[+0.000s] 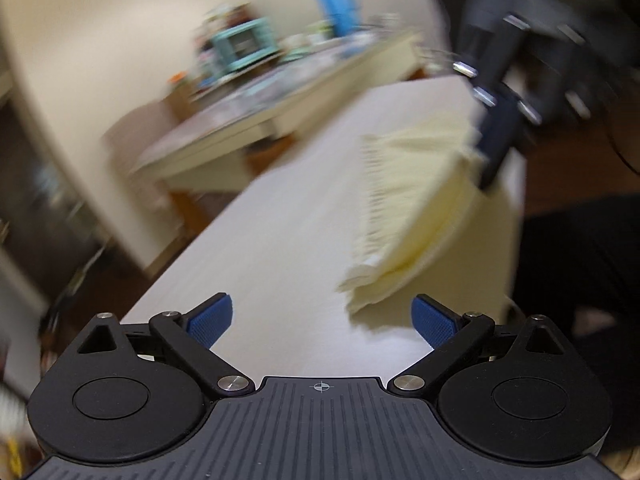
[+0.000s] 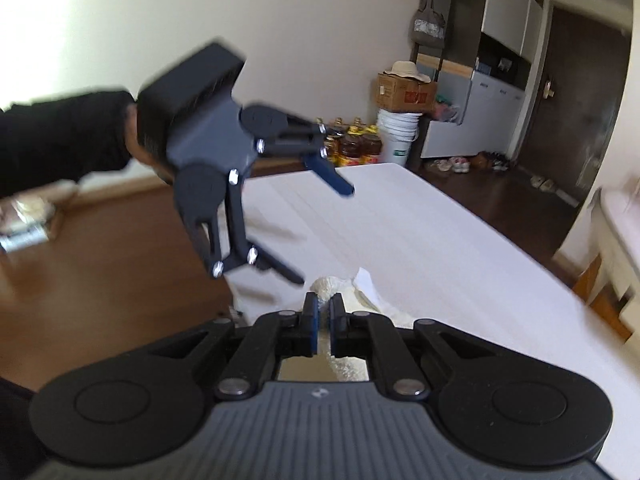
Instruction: Fold towel
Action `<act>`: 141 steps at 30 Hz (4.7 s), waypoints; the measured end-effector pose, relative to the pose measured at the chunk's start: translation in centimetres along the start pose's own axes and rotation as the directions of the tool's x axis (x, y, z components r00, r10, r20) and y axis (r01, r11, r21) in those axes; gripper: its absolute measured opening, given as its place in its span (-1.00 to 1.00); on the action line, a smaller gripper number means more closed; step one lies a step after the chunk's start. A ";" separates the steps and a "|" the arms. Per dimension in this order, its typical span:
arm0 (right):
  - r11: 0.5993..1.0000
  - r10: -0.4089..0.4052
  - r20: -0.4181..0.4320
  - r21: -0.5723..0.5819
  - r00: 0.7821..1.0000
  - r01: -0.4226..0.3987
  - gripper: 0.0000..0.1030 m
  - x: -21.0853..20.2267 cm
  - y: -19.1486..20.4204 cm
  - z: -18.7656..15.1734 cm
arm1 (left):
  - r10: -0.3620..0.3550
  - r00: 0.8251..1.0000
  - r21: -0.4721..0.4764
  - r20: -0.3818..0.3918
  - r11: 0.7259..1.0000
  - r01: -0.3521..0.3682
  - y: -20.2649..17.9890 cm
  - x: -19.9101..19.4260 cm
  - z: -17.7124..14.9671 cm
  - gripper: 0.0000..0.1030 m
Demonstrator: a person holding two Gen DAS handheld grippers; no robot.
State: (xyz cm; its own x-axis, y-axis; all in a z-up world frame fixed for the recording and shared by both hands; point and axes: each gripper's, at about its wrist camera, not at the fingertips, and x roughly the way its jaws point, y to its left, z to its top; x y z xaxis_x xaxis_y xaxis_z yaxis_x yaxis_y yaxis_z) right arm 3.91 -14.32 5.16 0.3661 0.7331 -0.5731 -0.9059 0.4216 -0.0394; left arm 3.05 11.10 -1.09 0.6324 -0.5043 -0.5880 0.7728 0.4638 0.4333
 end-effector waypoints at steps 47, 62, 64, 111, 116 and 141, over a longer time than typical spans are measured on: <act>0.963 -0.180 0.048 -0.194 0.982 0.186 -0.88 0.3 8.2 -5.8 | -0.254 0.960 0.150 -0.121 0.951 0.271 -2.5 1.1 3.7 -0.84; 0.817 -0.256 0.192 0.567 0.948 0.106 -0.88 -6.3 -6.5 -10.2 | -0.183 0.959 0.218 -0.215 0.948 0.230 0.3 9.8 15.3 -0.84; 0.776 -0.282 0.192 0.622 0.940 0.106 -0.88 -6.6 -8.0 -11.3 | -0.190 0.955 0.222 -0.226 0.945 0.240 0.5 11.8 16.2 -0.84; 0.722 -0.510 -0.037 0.525 0.859 0.451 -0.40 -3.9 -13.8 -14.9 | -0.130 0.975 -0.059 -0.182 0.991 0.122 4.3 22.5 16.7 0.38; 0.755 -0.508 0.032 0.499 0.861 0.427 -0.39 -5.5 -12.6 -14.2 | -0.094 0.984 -0.130 -0.150 0.989 0.075 4.9 19.4 15.8 0.41; 0.924 -0.264 0.040 0.297 0.964 0.240 -0.32 -5.2 -6.0 -14.4 | 0.074 0.988 -0.369 -0.135 0.922 -0.119 2.2 10.7 8.1 0.54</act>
State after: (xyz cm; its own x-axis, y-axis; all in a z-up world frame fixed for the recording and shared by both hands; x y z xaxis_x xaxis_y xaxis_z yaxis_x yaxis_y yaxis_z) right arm 4.37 -28.29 -3.40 0.6002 0.6170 -0.5090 -0.6858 0.7244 0.0695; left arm 11.95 0.84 -0.88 0.6746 -0.3661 -0.6410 0.6171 0.7562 0.2176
